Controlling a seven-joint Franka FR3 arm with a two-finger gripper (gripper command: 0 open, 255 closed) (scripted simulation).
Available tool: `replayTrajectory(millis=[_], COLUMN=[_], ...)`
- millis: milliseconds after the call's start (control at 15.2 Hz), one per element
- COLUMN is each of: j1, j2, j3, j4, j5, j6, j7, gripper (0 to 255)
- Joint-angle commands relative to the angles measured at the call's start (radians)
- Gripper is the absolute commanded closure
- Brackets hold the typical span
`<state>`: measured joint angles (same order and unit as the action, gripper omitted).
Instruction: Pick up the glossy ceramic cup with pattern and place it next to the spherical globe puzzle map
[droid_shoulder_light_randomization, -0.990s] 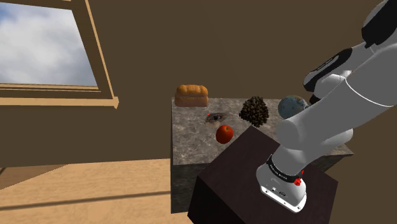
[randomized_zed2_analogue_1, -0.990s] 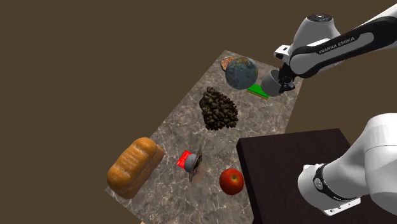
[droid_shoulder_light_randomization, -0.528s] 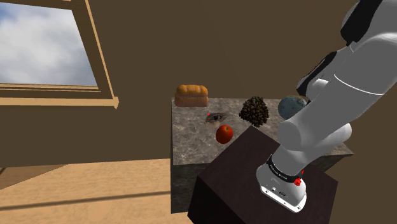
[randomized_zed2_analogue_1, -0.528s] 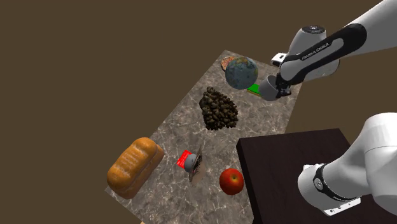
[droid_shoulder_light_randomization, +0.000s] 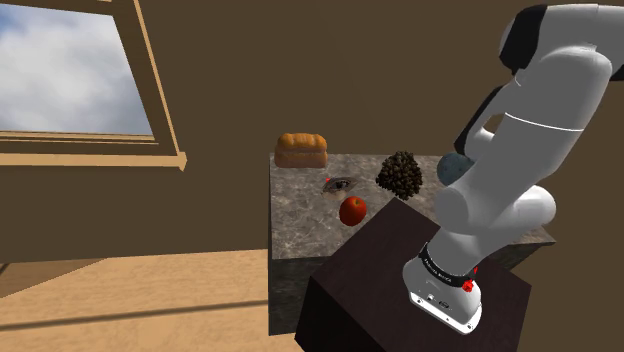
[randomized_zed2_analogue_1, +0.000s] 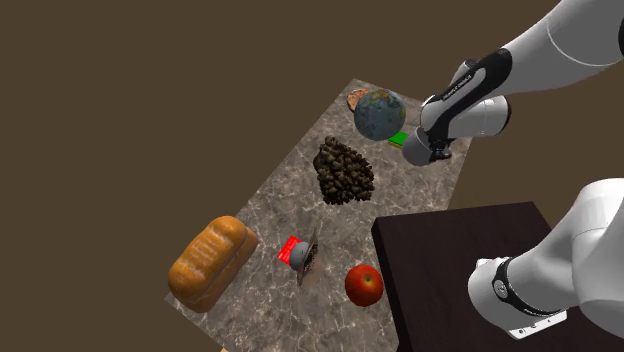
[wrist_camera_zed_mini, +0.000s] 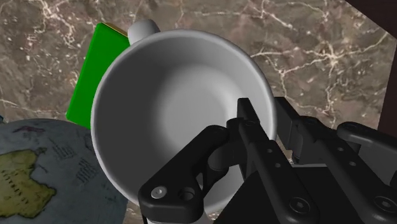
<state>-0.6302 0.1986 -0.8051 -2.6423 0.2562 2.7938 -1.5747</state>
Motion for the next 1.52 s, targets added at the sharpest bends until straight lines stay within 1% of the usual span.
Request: replayTrajectory(millis=[0, 330, 396, 924, 990, 1320, 1452], j1=[-0.041, -0.157, -0.196, -0.197, -0.198, -0.197, -0.073], j2=[0.036, 0.122, 0.151, 0.15, 0.151, 0.15, 0.067], j3=[0.057, 0.205, 0.253, 0.255, 0.256, 0.254, 0.106], j4=[0.005, 0.028, 0.038, 0.038, 0.039, 0.038, 0.01], j5=[0.074, 0.222, 0.266, 0.264, 0.265, 0.264, 0.133], j6=[0.025, 0.08, 0.099, 0.099, 0.099, 0.099, 0.045], j7=[-0.051, -0.158, -0.191, -0.189, -0.19, -0.189, -0.09], gripper=[255, 255, 255, 255, 0, 0, 0])
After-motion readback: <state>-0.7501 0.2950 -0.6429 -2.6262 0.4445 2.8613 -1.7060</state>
